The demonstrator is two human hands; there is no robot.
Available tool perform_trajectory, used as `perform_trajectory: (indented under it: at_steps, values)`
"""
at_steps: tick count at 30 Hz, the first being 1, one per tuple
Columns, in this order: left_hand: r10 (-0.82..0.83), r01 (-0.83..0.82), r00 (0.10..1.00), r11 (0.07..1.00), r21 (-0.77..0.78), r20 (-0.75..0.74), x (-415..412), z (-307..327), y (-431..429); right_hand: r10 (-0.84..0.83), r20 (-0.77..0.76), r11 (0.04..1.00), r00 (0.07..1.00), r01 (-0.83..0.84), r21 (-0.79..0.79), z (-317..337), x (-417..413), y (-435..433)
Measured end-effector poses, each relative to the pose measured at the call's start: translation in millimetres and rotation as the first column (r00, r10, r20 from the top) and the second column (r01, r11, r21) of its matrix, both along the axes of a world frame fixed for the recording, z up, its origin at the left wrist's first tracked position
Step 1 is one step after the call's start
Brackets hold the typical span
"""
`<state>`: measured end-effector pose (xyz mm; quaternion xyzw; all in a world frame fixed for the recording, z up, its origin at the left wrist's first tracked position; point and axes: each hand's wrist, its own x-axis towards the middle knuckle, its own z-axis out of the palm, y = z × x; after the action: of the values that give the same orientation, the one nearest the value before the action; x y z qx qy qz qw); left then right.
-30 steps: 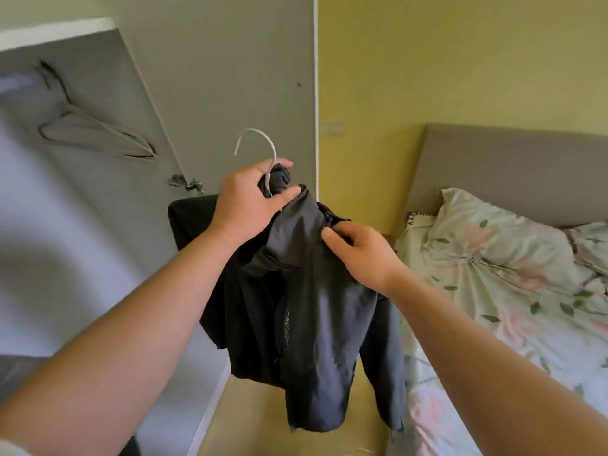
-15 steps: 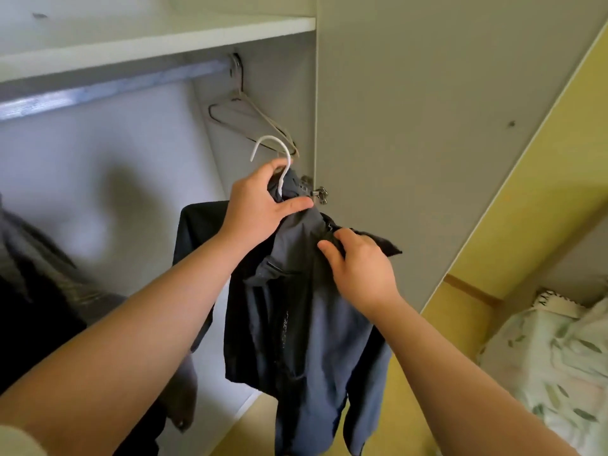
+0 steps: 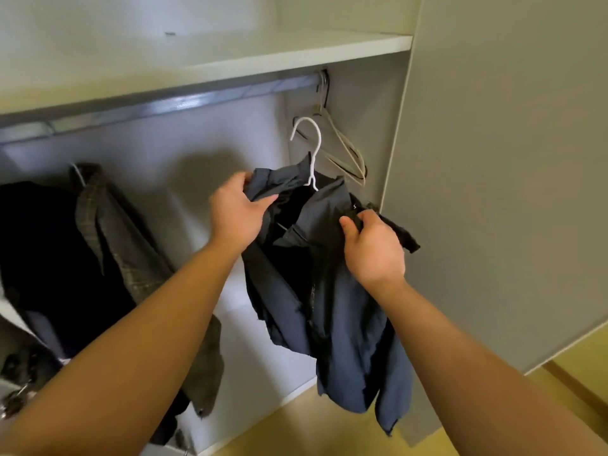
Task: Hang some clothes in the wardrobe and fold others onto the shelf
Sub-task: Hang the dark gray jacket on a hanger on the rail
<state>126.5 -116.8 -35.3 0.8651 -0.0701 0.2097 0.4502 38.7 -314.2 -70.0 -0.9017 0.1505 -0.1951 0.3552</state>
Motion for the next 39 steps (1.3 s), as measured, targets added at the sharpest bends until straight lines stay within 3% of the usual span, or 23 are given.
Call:
perform_trajectory:
  at_steps: [5, 8, 12, 16, 21, 25, 34, 39]
  values:
    - [0.13, -0.161, 0.986, 0.898, -0.409, -0.103, 6.1, -38.7, -0.9, -0.04, 0.005, 0.999, 0.999, 0.04, -0.015, 6.2, 41.4, -6.3]
    - [0.143, -0.179, 0.983, 0.873, -0.453, -0.113, 19.1, -52.7, -5.0, -0.032, 0.008, 0.997, 0.999, 0.032, -0.068, 3.8, 62.9, -5.6]
    - [-0.092, 0.004, 0.975, 0.919, -0.393, -0.205, 62.0, -53.1, 1.9, -0.017, 0.041, 0.979, 0.999, 0.025, -0.204, 4.1, 95.9, -3.1]
    - [-0.31, 0.178, 0.877, 0.92, -0.351, -0.368, 139.5, -40.8, 24.3, -0.089, 0.074, 0.968, 0.993, 0.104, -0.227, 11.8, 139.5, 6.2]
    - [-0.255, 0.138, 0.885, 0.943, -0.303, -0.389, 220.4, -60.4, 44.9, -0.113, 0.124, 0.96, 0.986, 0.14, -0.242, 24.8, 187.2, 21.5]
    - [-0.236, 0.147, 0.907, 0.954, -0.261, -0.349, 228.7, -44.4, 45.0, -0.107, 0.143, 0.963, 0.984, 0.138, -0.23, 36.8, 215.4, 33.6]
    - [-0.179, 0.22, 0.942, 0.968, 0.12, -0.283, 243.5, -45.0, 52.7, -0.07, 0.057, 0.959, 0.996, 0.083, -0.271, 34.7, 269.2, 39.4]
    - [-0.217, 0.293, 0.917, 0.936, 0.193, -0.336, 243.9, -62.8, 66.3, -0.038, -0.02, 0.96, 0.999, 0.031, -0.28, 20.3, 279.0, 44.2]
